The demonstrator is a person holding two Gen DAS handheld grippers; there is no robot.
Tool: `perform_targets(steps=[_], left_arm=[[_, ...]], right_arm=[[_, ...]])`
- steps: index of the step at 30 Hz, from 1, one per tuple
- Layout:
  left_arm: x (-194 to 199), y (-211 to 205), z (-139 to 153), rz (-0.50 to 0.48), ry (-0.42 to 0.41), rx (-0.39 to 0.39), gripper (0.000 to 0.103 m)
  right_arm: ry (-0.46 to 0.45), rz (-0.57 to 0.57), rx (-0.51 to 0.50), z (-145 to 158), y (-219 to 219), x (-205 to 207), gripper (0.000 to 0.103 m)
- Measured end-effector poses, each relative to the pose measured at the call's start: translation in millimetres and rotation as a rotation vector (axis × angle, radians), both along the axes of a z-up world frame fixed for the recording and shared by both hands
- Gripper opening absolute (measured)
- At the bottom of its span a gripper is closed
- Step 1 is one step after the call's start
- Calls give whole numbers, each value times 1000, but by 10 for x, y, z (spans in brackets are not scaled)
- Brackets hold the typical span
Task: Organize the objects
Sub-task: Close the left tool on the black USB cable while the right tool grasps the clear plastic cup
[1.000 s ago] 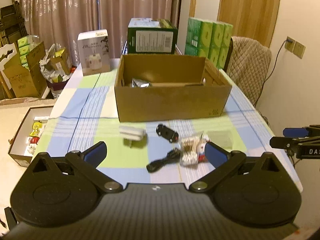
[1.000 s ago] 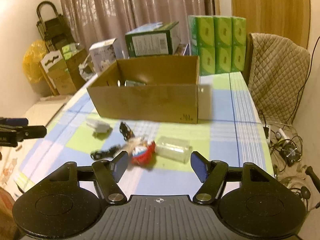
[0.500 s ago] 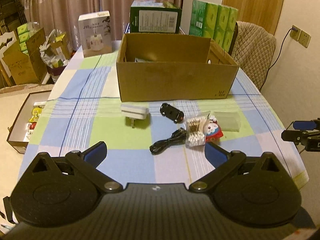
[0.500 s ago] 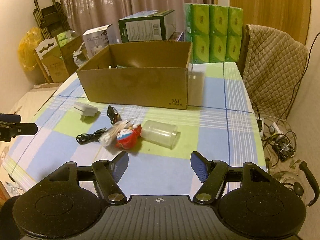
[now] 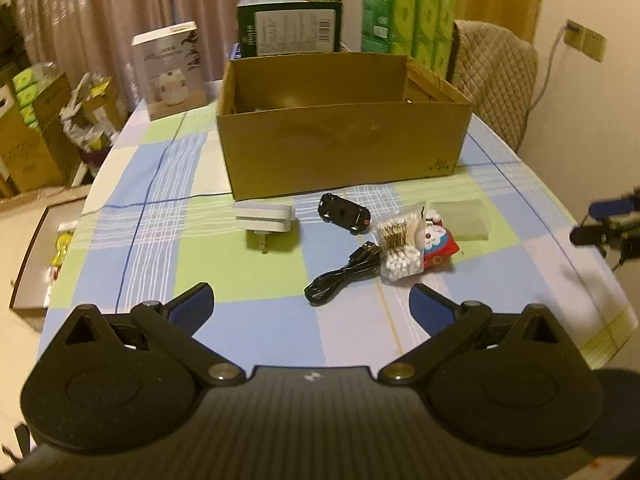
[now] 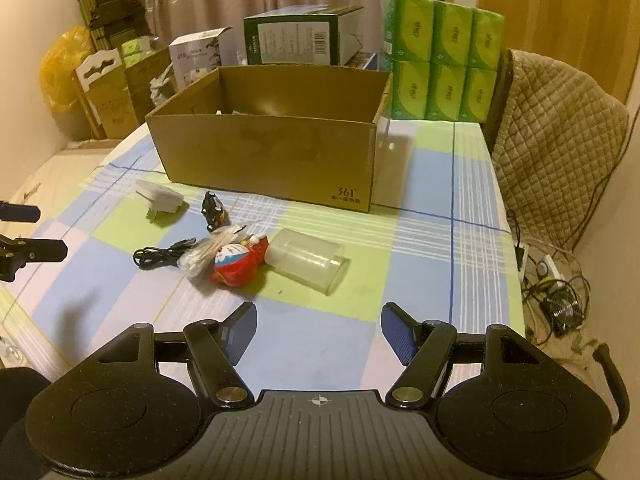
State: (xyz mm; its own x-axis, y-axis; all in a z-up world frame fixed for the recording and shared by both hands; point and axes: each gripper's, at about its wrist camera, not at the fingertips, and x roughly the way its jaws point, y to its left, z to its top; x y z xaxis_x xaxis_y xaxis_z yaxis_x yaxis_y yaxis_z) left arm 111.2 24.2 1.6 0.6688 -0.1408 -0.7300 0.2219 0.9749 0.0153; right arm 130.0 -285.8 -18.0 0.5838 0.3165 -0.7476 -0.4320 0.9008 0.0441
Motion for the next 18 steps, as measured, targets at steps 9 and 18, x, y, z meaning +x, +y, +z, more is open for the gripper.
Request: perform_targets(steps=[9, 18], left_arm=[[359, -100, -401, -141, 68, 82, 97], [753, -263, -771, -283, 136, 164, 83]], right_arm=[[9, 122, -61, -194, 90, 352, 66], [20, 316, -135, -424, 271, 807, 66]])
